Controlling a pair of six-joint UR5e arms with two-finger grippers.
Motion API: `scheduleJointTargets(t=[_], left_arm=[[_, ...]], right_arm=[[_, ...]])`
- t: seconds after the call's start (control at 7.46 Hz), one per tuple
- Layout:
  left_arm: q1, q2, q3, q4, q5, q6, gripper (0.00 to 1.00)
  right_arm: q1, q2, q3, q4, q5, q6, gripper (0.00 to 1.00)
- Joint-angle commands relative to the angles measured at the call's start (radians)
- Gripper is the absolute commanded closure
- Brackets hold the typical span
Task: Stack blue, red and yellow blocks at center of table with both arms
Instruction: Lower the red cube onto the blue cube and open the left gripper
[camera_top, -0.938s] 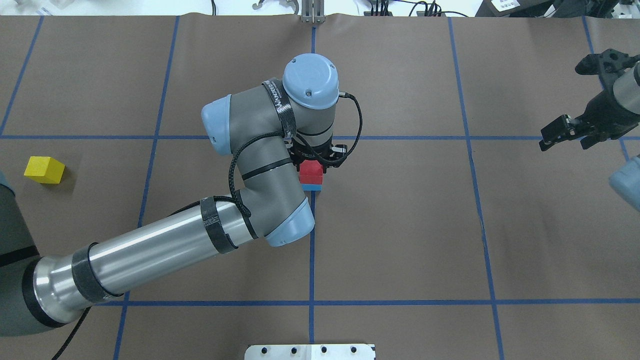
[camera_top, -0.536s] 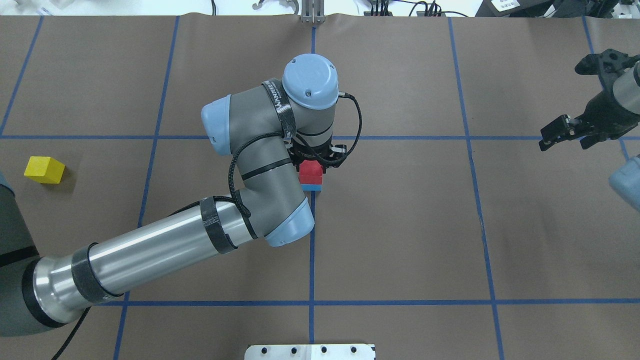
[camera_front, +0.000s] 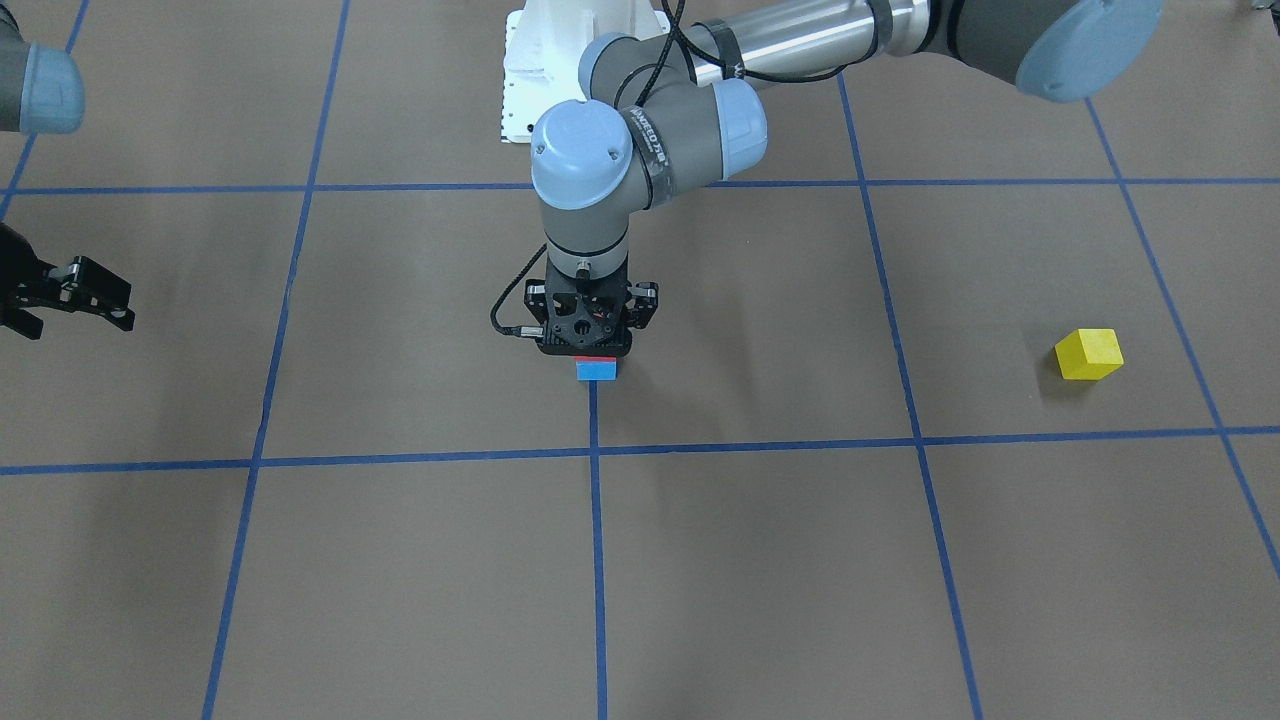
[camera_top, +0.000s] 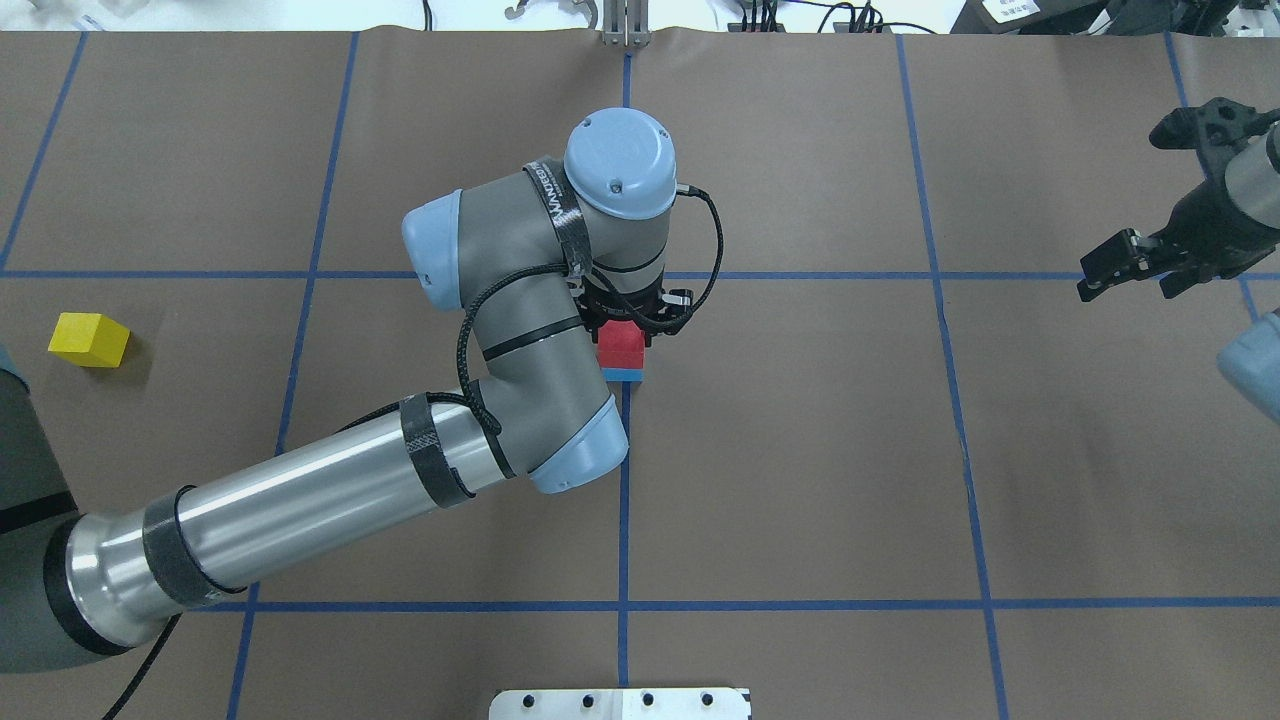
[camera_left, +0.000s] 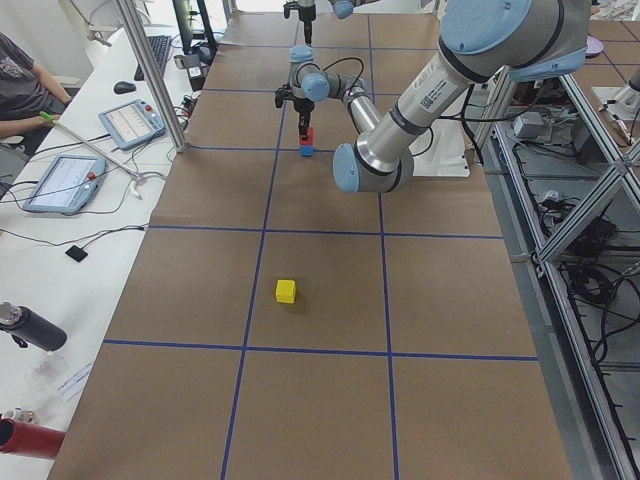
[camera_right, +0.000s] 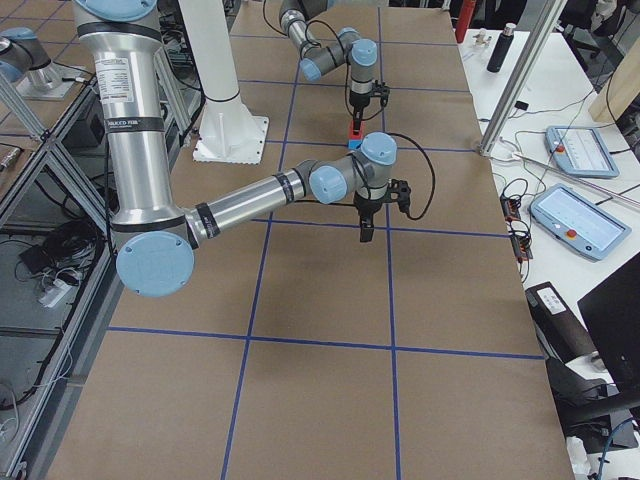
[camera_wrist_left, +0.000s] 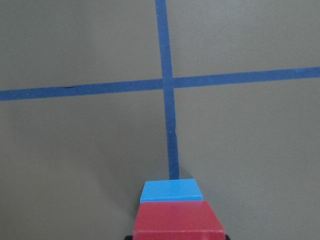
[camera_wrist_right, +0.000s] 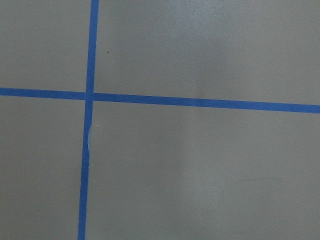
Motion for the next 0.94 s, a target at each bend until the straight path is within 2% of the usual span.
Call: scheduleJointTargets(t=[0.0,0.13,0.27,0.4,0.54,0.67,0.8], left_arm=[[0.000,0.000,0.000,0.000,0.002,-0.004,1.00],[0.000,0.000,0.000,0.000,0.002,-0.006,0.94],[0.000,0.000,0.000,0.000,0.000,-0.007,0.64],[0.000,0.000,0.000,-0.002,0.002,-0.007,0.47],[0.002,0.000,0.000,-0.002,0.002,-0.007,0.15],[0.000,0.000,-0.002,-0.002,0.002,-0.009,0.01],[0.002,-0.001,-0.002,-0.002,0.002,-0.009,0.00]], right_arm=[[0.000,0.000,0.000,-0.001,-0.001,0.000,0.00],[0.000,0.000,0.000,-0.001,-0.001,0.000,0.00],[0.000,0.000,0.000,-0.001,-0.001,0.000,0.00],[0.000,0.000,-0.002,-0.001,-0.001,0.000,0.00],[0.000,0.000,-0.002,-0.001,-0.001,0.000,0.00],[0.000,0.000,-0.003,0.000,-0.001,0.000,0.00],[0.000,0.000,-0.003,-0.001,-0.001,0.000,0.00]])
